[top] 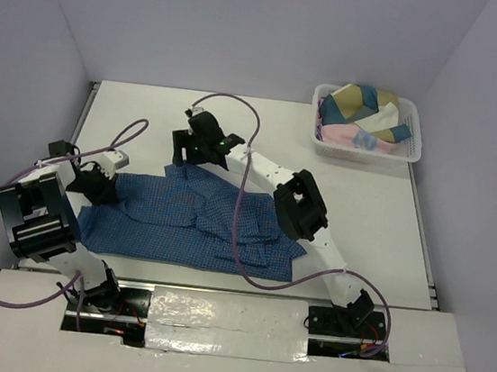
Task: Fold and stack the long sleeve shirts
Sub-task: Fold the shirt
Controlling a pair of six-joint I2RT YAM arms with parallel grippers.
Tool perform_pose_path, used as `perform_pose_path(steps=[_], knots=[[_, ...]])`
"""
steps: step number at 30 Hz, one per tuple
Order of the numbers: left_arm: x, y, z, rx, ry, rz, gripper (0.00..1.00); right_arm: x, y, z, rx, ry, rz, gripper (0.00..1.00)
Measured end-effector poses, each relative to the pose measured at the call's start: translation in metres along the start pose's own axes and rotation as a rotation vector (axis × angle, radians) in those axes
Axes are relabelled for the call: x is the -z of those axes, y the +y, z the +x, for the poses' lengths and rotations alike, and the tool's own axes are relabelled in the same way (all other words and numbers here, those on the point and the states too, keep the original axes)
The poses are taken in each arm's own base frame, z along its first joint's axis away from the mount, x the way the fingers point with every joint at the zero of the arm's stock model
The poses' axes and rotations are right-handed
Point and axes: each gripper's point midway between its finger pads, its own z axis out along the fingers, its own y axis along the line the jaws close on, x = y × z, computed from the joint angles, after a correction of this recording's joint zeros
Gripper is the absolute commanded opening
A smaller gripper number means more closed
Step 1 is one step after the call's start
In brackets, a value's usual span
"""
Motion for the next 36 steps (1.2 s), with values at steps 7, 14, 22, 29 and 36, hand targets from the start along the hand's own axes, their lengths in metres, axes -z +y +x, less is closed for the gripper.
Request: perform_pose_path(steps=[7,14,22,29,36], knots=[[0.001,0.003,-0.004,0.010,-0.012,-0.001,0.00,-0.010,-0.018,0.034,-0.006,0.086,0.087,0.56],[0.001,0.003,-0.004,0.012,-0.012,-0.002,0.00,-0.008,-0.032,0.038,-0.009,0.091,0.161,0.03],[0.005,0.005,-0.008,0.014,-0.017,-0.003,0.00,-0.002,-0.048,0.032,0.004,0.057,0.242,0.00],[0.013,0.016,-0.031,-0.008,-0.068,-0.020,0.00,0.076,-0.070,-0.023,0.025,-0.105,0.369,0.00],[0.013,0.015,-0.038,0.028,-0.092,-0.013,0.00,0.222,-0.045,-0.098,0.082,-0.457,0.407,0.01]])
